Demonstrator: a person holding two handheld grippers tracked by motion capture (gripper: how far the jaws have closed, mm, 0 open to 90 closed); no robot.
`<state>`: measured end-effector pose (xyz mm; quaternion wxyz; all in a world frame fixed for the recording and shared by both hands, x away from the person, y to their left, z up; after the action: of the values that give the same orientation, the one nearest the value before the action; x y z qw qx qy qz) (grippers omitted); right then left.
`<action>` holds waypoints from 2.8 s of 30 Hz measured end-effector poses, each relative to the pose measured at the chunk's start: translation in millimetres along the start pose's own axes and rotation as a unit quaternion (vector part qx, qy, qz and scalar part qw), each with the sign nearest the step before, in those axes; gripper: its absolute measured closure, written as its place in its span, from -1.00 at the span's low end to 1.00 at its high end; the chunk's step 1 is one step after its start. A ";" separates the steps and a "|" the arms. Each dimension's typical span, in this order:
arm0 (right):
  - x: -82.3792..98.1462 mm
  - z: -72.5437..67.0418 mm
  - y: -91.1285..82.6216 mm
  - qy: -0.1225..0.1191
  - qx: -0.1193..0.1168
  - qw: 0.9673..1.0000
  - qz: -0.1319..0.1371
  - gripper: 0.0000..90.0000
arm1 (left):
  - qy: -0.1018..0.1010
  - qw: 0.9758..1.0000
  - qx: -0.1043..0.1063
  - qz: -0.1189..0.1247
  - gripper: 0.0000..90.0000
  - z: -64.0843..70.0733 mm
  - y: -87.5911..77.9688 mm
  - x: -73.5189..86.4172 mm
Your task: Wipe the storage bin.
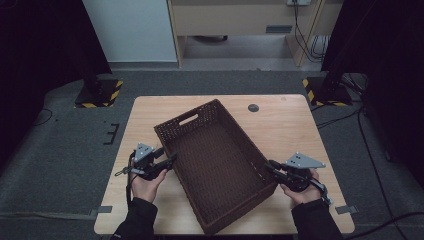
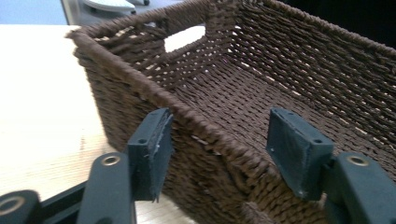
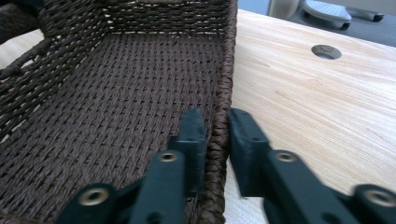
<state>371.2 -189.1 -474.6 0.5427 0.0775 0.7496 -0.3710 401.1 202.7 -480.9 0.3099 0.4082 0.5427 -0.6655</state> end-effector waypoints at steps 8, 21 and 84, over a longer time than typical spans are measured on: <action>-14.2 8.2 -1.2 -0.006 -0.004 1.000 0.023 0.51 | 0.000 1.000 -0.004 0.008 -0.07 -2.5 16.6 -6.2; -13.7 2.5 17.2 0.003 -0.012 1.000 0.014 0.77 | 0.005 1.000 0.005 -0.004 -0.12 2.0 15.5 -6.6; 3.6 39.5 -31.4 0.038 0.062 0.997 0.030 -0.14 | 0.029 0.998 0.041 -0.025 0.21 7.9 10.1 6.2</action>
<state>383.4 -237.8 -468.3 0.5184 0.1476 0.7426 -0.3976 405.2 192.9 -490.5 0.2605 0.4258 0.5340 -0.6824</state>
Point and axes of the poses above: each handheld gripper's, and its own axes: y roughly forward along the jaws, x roughly out of its underside, z roughly to its right, the point moved 5 cm from there along y, roughly forward along the jaws, and after that the axes turned 12 degrees about -x, right-handed, at the moved point
